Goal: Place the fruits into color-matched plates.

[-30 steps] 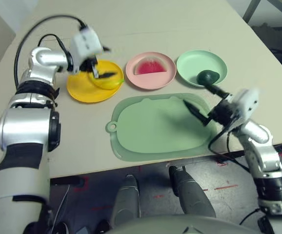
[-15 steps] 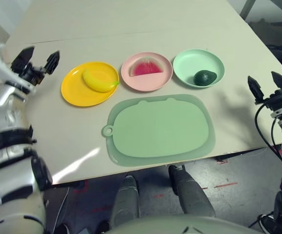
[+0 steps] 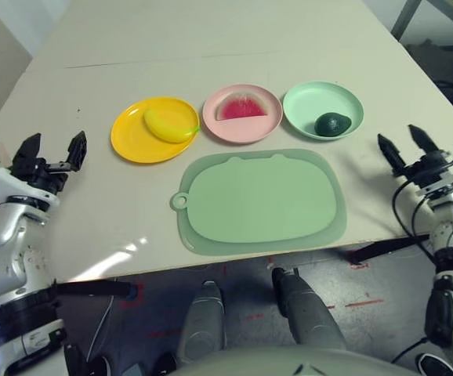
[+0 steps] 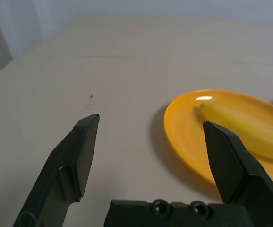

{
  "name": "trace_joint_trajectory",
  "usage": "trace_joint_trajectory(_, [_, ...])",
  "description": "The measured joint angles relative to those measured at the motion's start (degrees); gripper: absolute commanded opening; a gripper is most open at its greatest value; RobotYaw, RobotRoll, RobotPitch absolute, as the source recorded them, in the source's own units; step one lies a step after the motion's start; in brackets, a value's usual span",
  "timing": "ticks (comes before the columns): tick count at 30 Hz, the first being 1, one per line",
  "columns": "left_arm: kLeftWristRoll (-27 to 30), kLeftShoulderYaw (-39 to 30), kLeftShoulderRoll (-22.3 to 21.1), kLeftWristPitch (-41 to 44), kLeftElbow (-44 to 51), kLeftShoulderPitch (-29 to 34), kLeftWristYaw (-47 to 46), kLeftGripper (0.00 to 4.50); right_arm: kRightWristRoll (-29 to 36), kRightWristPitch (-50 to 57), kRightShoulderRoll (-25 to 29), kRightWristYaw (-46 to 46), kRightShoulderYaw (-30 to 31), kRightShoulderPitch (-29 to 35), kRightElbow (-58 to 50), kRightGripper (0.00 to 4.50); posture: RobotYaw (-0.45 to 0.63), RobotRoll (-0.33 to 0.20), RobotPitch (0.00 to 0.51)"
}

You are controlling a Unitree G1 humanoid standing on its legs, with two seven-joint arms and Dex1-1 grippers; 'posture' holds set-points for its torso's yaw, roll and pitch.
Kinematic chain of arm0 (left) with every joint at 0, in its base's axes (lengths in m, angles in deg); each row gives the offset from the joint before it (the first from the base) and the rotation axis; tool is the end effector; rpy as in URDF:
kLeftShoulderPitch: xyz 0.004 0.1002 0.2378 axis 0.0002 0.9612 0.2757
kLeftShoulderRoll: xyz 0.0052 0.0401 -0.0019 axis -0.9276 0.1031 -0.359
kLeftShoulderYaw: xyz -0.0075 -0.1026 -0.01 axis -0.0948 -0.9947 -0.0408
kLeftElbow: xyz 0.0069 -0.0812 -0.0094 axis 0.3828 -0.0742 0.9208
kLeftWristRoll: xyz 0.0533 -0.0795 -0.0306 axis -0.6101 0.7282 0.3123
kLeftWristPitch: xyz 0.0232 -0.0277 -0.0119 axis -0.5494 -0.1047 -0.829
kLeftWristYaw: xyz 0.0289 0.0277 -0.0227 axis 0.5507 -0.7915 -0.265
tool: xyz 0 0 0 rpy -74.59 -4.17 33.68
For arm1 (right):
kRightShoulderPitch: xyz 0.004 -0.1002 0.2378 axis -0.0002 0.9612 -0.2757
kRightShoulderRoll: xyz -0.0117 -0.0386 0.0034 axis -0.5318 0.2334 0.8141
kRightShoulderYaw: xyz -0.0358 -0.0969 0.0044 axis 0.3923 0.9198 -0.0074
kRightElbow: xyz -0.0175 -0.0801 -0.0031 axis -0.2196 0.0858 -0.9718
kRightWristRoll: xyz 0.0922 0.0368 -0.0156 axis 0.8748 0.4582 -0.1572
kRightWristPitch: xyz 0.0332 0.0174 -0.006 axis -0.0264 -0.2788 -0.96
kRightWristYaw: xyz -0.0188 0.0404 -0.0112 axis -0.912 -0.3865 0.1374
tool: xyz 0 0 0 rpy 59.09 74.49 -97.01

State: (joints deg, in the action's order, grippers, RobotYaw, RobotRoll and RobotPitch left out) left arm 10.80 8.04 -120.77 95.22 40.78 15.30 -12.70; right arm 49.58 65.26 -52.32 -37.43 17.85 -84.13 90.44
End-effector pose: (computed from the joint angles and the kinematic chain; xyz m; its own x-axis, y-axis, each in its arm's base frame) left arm 0.1856 0.3479 0.1421 0.9708 0.1446 0.1912 -0.1533 0.9877 0.0309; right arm 0.2601 -0.3138 0.0893 0.8746 0.3615 0.3232 -0.3650 0.9296 -0.0521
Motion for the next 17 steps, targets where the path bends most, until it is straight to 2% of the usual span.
trace_joint_trajectory(8, [-0.28, 0.01, 0.71, 0.41, 2.84, 3.6, -1.78, 4.47, -4.39, -1.74, -0.54, -4.27, 3.34, -2.57, -0.41, 4.5, 0.04, 0.0, 0.275])
trace_joint_trajectory(13, [0.32, -0.08, 4.17, 0.52, 6.07, 8.16, -3.18, 4.47, -6.53, -2.1, -2.79, -7.99, 5.54, -3.01, -2.13, 4.5, 0.06, 0.0, 0.267])
trace_joint_trajectory(17, [0.81, -0.06, 5.28, 0.44, 6.65, 8.43, -4.13, 4.47, -7.59, -2.06, -4.08, -12.53, 6.06, -2.72, -4.24, 4.5, 0.07, 0.0, 0.262])
